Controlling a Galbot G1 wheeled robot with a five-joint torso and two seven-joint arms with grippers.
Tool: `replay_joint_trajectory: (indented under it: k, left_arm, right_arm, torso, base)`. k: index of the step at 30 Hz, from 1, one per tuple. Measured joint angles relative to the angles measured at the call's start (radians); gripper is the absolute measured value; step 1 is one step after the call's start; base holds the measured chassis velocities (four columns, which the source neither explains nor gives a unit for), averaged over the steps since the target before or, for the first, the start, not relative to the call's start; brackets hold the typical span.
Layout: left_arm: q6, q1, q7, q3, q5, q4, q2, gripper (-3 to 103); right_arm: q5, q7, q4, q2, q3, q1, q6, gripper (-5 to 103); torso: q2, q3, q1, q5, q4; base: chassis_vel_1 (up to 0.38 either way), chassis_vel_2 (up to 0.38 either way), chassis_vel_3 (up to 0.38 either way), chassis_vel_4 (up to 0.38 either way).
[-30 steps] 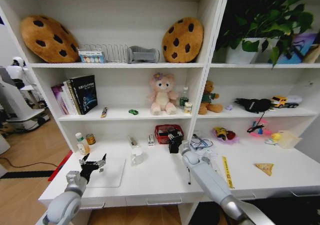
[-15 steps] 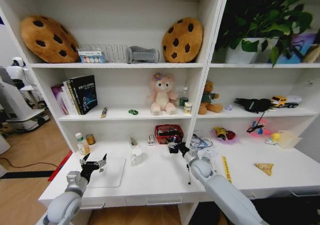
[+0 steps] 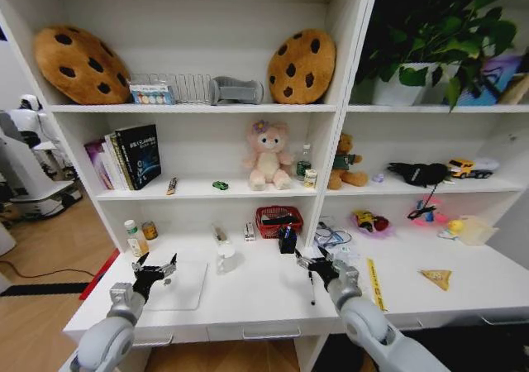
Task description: Organize the objects on the table.
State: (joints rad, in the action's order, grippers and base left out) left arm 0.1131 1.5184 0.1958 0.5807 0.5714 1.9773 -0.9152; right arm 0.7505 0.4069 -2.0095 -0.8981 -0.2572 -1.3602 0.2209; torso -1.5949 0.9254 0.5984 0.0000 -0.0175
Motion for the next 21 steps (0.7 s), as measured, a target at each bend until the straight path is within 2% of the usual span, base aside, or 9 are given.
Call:
replay_joint_trajectory:
  k: [4,5,8,13,21]
  left_arm:
    - [0.000,0.002,0.000,-0.002,-0.001,0.005,-0.002,100]
    - [0.000,0.002,0.000,-0.002,-0.002,0.005,-0.003,100]
    - [0.000,0.004,0.000,-0.001,-0.002,0.004,-0.004,100]
    - [-0.004,0.003,0.000,0.002,0.000,0.002,-0.002,100]
    - [-0.004,-0.014,0.001,-0.008,0.007,-0.009,0.002,100]
  right_arm:
    - [0.044,0.040,0.036,-0.020,-0.002,-0.024,0.028,100]
    - [0.074,0.062,0.050,-0.031,0.004,-0.024,0.045,103]
    - [0.104,0.078,0.083,-0.046,0.018,-0.007,0.066,100]
    - [0.167,0.080,0.133,-0.060,0.031,0.037,0.087,99]
    - [0.186,0.051,0.178,-0.062,0.039,0.070,0.090,93]
  torso:
    - [0.000,0.000,0.000,0.0001,0.0002]
    - [0.000,0.000,0.000,0.0000,0.0001]
    - [0.000,0.000,0.000,0.0000,0.0001]
    - [0.000,0.000,0.000,0.0000,0.0003]
    - [0.000,0.000,0.000,0.0000,-0.0001]
  base:
    - [0.000,0.000,0.000,0.000]
    - [0.000,0.000,0.000,0.000]
    - [0.000,0.000,0.000,0.000]
    - [0.000,0.000,0.000,0.000]
    - [0.000,0.000,0.000,0.000]
